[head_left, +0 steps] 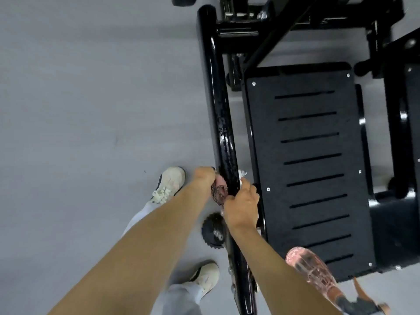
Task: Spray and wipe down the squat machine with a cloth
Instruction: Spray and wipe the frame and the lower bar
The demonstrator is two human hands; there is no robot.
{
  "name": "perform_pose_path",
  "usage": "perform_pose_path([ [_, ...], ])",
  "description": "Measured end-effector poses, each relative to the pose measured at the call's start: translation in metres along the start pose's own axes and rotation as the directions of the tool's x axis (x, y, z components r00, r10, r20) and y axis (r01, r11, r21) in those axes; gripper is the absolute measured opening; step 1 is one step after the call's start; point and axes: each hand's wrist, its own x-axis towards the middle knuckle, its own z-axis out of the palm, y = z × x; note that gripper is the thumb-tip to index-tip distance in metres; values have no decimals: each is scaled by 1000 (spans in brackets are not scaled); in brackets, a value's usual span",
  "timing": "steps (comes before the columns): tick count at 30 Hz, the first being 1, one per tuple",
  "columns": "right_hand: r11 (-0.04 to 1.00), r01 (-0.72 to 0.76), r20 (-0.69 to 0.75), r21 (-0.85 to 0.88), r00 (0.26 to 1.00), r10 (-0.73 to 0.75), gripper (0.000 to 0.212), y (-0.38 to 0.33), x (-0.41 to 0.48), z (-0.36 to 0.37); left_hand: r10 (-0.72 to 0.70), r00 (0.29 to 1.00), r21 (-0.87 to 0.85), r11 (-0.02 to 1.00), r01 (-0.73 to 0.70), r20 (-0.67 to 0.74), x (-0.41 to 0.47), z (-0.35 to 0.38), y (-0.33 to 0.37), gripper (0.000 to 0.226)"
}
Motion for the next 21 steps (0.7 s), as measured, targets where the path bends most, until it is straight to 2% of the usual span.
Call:
perform_pose_path([
  [2, 1000, -4, -12, 8, 1000, 4, 59, -16, 14, 0, 58, 998, 7, 998, -58, -22, 4, -2, 35, 30],
  [5, 1000, -10, -19, 9, 1000, 10, 58, -41, 32, 0, 174, 983, 6, 985, -174, -51, 11, -4, 98, 31],
  [8, 999, -26, -8, 22, 1000, 26, 59, -64, 46, -1, 233, 971, -71, 969, -237, -61, 15, -8, 163, 15],
  [10, 996, -68, -38, 52, 997, 70, 57, -74, 52, 0, 285, 957, -49, 956, -288, -57, 21, -10, 197, 8],
  [14, 994, -99, -80, 49, 991, 103, 58, -80, 50, 5, 418, 903, -47, 905, -423, -97, 21, -11, 244, 8],
  [18, 992, -91, -142, 88, 984, 103, 59, -76, 52, 9, 541, 829, -200, 805, -559, -143, 13, 4, 286, 25],
  [21, 991, -89, -192, 103, 975, 108, 56, -75, 56, 13, 560, 819, -307, 763, -568, -122, 26, 17, 308, 12],
])
